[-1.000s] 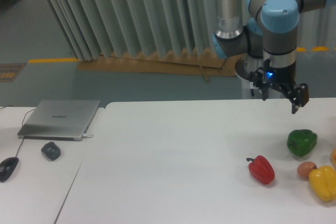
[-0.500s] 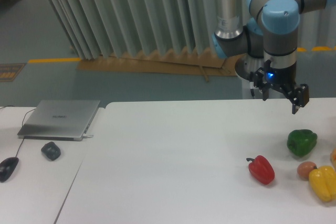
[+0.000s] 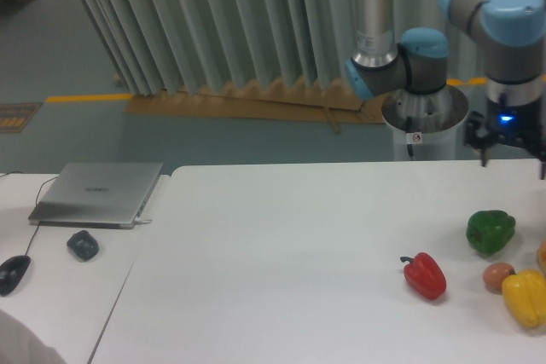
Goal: Place the yellow pepper in a basket
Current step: 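Lower the gripper down onto the yellow bell pepper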
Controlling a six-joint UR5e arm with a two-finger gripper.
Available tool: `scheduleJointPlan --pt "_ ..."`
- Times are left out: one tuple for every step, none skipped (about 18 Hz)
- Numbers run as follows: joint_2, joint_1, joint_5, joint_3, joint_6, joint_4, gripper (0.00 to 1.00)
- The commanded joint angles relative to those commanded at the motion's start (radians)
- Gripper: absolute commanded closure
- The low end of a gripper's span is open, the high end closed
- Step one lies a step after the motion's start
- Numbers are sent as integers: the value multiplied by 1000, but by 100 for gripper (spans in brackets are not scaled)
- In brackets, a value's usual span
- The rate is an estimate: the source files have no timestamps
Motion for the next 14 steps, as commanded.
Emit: scheduleJointPlan --pt "-12 -20 0 -2 -92 56 0" --pt "-17 -22 0 -3 -97 95 0" --pt "-26 -23 0 3 -105 121 0" --pt "-37 -23 -6 6 -117 143 0" --pt "-45 -25 -3 6 -131 172 0" --pt "-58 -25 -3 8 -149 207 0" --pt "-68 -26 -3 5 -165 239 0" --pt "-84 -26 -2 -3 -165 265 0" --pt "-107 -26 0 3 -163 288 0" --pt "-121 -25 1 8 -160 293 0" --pt "-129 -23 0 3 -160 293 0" --pt "-149 -19 -2 8 -160 293 0" --pt "-173 -19 -3 0 -171 295 0" --pt "-192 -19 -3 0 -177 295 0"
